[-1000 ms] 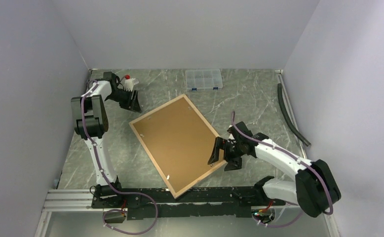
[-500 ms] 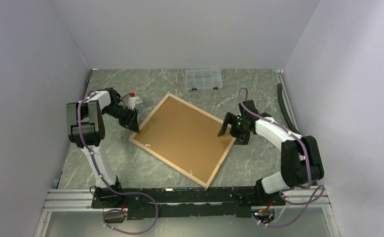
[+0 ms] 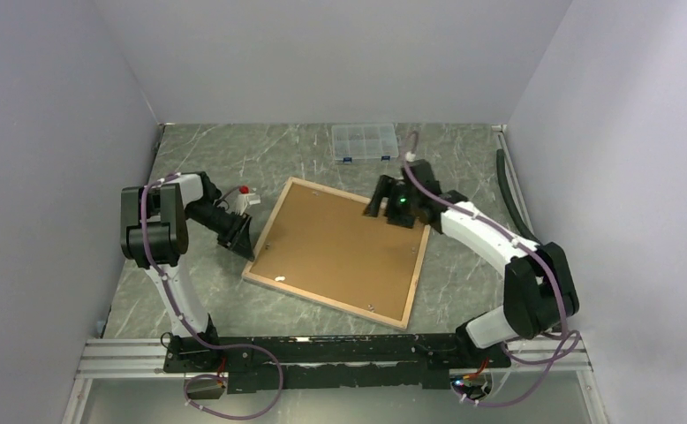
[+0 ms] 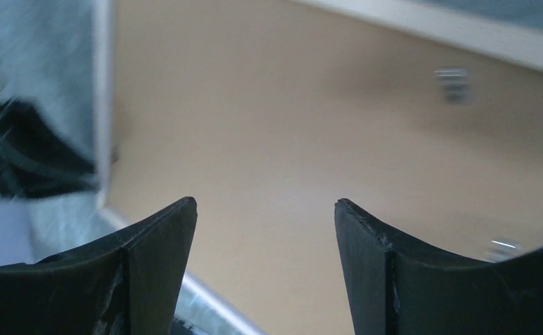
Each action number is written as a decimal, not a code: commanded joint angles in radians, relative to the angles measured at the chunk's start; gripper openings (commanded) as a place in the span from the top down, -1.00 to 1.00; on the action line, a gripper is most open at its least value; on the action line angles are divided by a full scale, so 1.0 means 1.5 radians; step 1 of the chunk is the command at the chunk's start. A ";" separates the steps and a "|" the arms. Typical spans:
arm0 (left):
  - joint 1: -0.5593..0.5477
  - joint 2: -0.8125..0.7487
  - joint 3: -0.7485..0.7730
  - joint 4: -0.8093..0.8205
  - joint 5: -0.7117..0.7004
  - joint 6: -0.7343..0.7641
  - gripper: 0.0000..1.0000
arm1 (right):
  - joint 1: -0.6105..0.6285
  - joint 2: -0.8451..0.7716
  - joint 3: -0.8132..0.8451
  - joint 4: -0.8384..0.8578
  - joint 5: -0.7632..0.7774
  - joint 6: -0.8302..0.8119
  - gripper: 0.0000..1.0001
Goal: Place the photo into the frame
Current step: Adjust the photo frame at the center of the board, then install the photo frame at the center of the board.
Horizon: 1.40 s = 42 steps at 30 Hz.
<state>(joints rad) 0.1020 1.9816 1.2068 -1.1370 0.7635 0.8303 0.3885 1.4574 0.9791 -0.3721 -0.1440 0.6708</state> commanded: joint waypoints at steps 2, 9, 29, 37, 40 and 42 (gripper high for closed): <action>-0.004 -0.017 -0.007 0.050 0.057 -0.079 0.32 | 0.158 0.079 0.040 0.185 -0.072 0.057 -0.45; 0.004 -0.007 -0.017 0.107 0.037 -0.156 0.42 | 0.298 0.272 0.201 0.222 -0.080 -0.027 0.10; 0.013 0.021 -0.004 0.089 0.063 -0.154 0.60 | 0.345 0.499 0.368 0.260 -0.185 0.007 0.31; 0.013 0.013 -0.008 0.091 0.065 -0.151 0.61 | 0.350 0.522 0.392 0.234 -0.180 0.006 0.31; 0.013 0.014 -0.007 0.089 0.065 -0.151 0.62 | 0.350 0.525 0.392 0.240 -0.182 0.011 0.32; 0.013 0.016 -0.006 0.087 0.066 -0.149 0.62 | 0.350 0.528 0.396 0.239 -0.178 0.013 0.32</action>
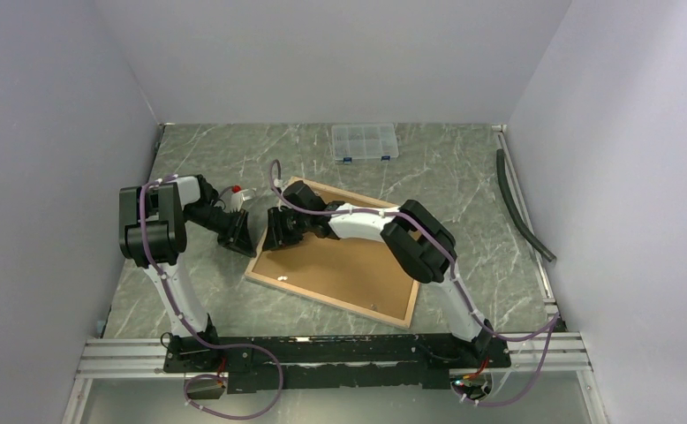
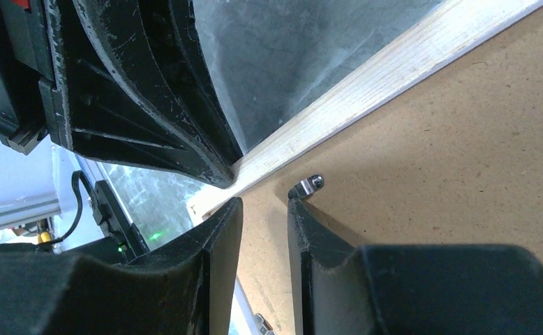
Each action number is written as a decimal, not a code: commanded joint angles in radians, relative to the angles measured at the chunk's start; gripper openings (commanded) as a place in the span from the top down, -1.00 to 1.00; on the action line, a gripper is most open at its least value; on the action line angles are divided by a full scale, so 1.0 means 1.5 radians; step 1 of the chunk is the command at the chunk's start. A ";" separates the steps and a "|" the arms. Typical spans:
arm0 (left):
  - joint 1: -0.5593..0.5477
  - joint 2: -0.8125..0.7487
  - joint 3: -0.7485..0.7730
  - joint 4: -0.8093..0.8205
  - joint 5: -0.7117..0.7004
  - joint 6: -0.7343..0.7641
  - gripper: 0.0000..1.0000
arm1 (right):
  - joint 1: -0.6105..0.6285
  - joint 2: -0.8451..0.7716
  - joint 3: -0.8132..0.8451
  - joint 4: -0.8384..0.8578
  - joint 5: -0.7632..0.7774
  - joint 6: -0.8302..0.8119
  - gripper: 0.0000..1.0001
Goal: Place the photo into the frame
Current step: Install the photo frame at the center of the board.
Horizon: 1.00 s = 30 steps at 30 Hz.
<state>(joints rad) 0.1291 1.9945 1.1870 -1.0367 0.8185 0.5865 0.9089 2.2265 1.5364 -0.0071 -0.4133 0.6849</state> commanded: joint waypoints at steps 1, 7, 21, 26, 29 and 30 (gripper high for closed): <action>-0.005 0.008 0.007 0.019 0.028 0.014 0.63 | 0.003 0.017 0.024 -0.001 0.002 0.004 0.32; -0.005 0.004 0.007 0.021 0.027 0.016 0.64 | 0.003 0.026 0.031 0.011 -0.001 0.012 0.33; -0.005 0.008 0.012 0.014 0.026 0.024 0.66 | -0.019 0.005 0.023 0.037 -0.019 -0.003 0.31; -0.004 0.004 0.012 0.013 0.024 0.029 0.67 | -0.039 -0.053 -0.030 0.054 -0.043 -0.013 0.31; -0.002 0.003 0.012 0.013 0.024 0.031 0.68 | -0.043 -0.070 -0.060 0.045 -0.043 -0.015 0.29; -0.002 0.004 0.012 0.013 0.025 0.031 0.68 | -0.044 -0.068 -0.066 0.044 -0.043 -0.013 0.29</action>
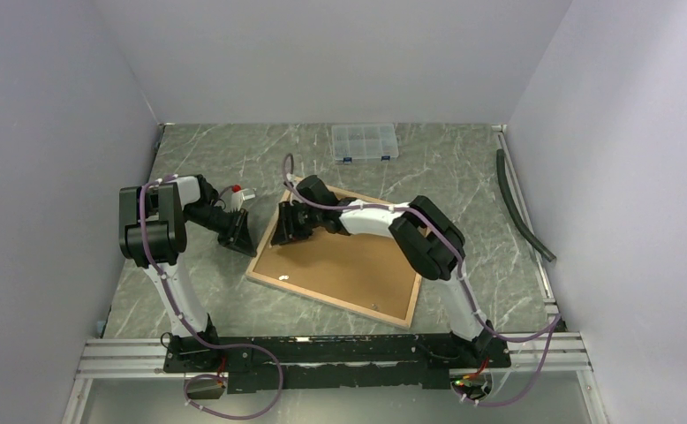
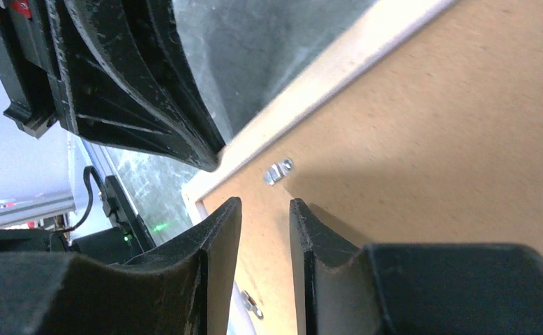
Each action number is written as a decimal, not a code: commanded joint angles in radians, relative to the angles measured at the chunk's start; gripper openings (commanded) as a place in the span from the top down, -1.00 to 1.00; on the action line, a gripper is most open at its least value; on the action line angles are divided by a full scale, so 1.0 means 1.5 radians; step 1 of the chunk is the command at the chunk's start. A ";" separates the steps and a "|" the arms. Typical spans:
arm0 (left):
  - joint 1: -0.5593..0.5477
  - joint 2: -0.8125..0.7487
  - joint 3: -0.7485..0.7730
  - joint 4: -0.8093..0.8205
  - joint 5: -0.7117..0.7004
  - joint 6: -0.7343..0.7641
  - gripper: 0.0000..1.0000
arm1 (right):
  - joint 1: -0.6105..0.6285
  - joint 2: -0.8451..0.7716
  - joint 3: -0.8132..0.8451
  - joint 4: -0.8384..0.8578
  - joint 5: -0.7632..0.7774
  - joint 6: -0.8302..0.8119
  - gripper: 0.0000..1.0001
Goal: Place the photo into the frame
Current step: Install the photo frame at the center of the board.
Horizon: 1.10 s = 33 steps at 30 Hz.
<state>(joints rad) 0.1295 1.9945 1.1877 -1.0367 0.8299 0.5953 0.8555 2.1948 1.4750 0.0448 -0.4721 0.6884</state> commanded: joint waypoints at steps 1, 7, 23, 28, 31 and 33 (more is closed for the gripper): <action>-0.002 0.005 0.013 0.014 0.017 0.023 0.69 | -0.009 -0.042 -0.029 0.013 -0.007 -0.012 0.28; -0.002 0.003 0.011 0.016 0.020 0.021 0.69 | -0.003 -0.006 -0.016 0.027 -0.019 0.009 0.26; -0.002 0.006 0.014 0.012 0.026 0.025 0.72 | 0.011 0.038 0.043 0.014 0.027 0.010 0.32; -0.002 0.005 0.014 0.010 0.032 0.027 0.73 | 0.014 0.043 0.049 0.021 0.031 0.016 0.33; -0.002 0.005 0.013 0.008 0.033 0.028 0.73 | 0.014 0.047 0.057 0.021 0.034 0.016 0.34; -0.002 0.004 0.012 0.007 0.033 0.030 0.74 | 0.014 0.050 0.063 0.021 0.034 0.016 0.34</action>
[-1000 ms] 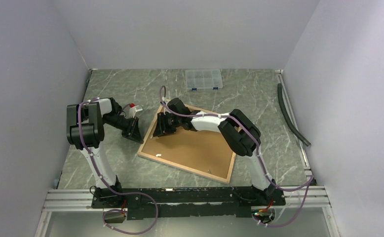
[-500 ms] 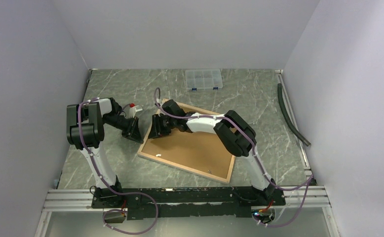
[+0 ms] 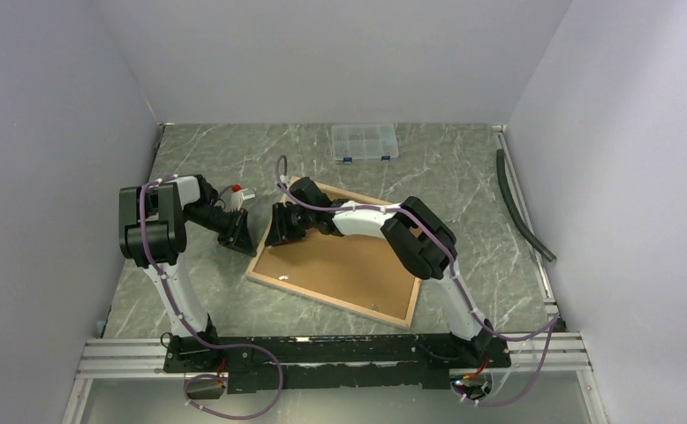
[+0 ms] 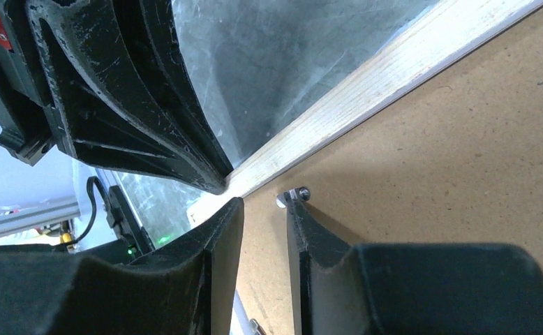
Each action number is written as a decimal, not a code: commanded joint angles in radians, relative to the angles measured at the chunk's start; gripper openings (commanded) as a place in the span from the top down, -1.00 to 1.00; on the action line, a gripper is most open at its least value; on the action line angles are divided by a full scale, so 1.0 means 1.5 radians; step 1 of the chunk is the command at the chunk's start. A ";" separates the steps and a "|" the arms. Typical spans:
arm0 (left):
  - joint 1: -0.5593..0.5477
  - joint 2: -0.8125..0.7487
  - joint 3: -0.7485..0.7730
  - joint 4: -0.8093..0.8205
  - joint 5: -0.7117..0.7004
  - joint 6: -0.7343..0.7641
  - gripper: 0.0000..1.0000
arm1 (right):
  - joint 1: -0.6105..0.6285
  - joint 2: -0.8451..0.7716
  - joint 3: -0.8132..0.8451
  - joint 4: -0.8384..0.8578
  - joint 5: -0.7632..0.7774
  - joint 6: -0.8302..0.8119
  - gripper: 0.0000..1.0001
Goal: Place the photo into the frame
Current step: Install the photo frame at the center of the board.
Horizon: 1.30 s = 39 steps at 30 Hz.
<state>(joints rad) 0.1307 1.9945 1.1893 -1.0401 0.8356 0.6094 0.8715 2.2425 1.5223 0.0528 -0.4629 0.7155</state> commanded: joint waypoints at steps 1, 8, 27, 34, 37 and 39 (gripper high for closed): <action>-0.003 0.004 0.011 0.009 0.029 0.021 0.74 | 0.004 0.021 0.035 0.017 0.026 -0.002 0.34; -0.003 0.006 0.013 0.005 0.032 0.025 0.74 | 0.004 0.032 0.050 0.021 0.014 0.001 0.36; -0.003 0.009 0.015 -0.004 0.040 0.034 0.76 | 0.010 0.047 0.082 0.023 0.035 0.018 0.41; -0.003 0.001 0.017 -0.008 0.036 0.037 0.76 | 0.011 0.028 0.088 0.014 0.019 0.012 0.39; 0.004 -0.008 0.031 -0.027 0.029 0.051 0.74 | 0.003 -0.034 0.061 0.005 0.018 -0.004 0.24; 0.011 -0.018 0.045 -0.039 0.021 0.062 0.71 | -0.011 -0.094 0.018 0.001 0.022 -0.013 -0.02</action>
<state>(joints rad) 0.1341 1.9945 1.2015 -1.0584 0.8379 0.6487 0.8703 2.2704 1.6005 0.0071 -0.4511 0.7315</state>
